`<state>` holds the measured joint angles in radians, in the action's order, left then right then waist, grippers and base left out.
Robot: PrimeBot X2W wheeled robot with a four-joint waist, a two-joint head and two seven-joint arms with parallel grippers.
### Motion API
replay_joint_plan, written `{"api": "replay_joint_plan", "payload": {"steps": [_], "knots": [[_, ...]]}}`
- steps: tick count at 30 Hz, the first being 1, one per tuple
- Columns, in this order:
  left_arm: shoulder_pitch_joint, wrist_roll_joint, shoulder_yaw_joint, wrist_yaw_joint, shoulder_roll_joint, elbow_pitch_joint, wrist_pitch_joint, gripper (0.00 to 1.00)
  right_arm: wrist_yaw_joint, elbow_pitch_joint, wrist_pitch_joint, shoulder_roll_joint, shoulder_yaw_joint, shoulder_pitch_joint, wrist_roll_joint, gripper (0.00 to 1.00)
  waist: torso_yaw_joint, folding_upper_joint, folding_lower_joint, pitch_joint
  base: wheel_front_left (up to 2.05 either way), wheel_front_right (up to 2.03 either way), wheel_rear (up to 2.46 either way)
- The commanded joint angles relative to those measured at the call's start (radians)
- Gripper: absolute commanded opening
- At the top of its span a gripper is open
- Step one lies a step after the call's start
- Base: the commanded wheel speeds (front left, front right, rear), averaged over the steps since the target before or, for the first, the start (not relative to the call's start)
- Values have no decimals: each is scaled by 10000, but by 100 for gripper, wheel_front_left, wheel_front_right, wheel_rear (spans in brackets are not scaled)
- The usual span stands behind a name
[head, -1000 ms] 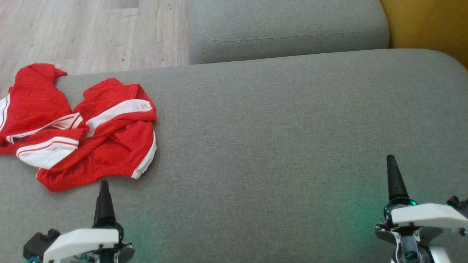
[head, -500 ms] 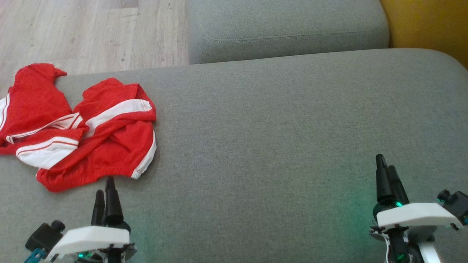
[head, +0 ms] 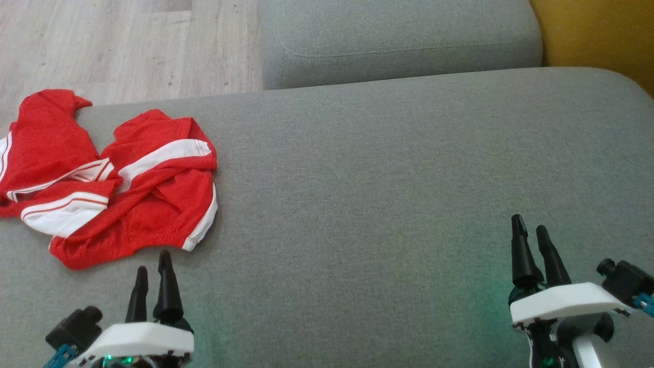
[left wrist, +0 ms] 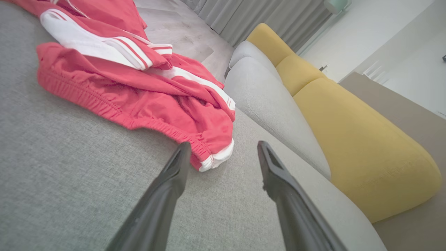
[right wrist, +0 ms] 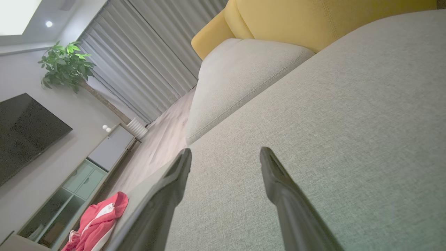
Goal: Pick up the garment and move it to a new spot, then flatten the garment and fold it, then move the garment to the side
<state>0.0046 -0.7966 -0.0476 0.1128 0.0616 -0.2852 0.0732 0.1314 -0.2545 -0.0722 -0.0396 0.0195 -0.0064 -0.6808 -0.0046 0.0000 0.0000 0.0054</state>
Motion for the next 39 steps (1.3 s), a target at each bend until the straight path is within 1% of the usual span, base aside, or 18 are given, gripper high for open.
{"api": "replay_joint_plan", "payload": {"steps": [1, 21, 36, 39], "knots": [[-264, 337, 75, -57, 213, 269, 123, 100, -4, 412, -145, -58, 172, -189, 380, 100, -2, 0, 0, 5, 0, 0, 0], [-165, 2814, -177, -266, 581, -146, 717, 100, -5, 333, -735, -75, 369, -105, 3251, 100, -42, 0, 0, 46, 0, 0, 0], [-131, 4355, -206, -409, 706, -398, 1133, 100, -6, 274, -1148, -86, 494, -75, 4941, 100, -13, 0, 0, 27, 0, 0, 0], [-106, 4567, -123, -418, 650, -428, 1222, 100, -6, 297, -1236, -88, 502, -48, 5001, 100, -13, 0, 0, 19, 0, 0, 0]]}}
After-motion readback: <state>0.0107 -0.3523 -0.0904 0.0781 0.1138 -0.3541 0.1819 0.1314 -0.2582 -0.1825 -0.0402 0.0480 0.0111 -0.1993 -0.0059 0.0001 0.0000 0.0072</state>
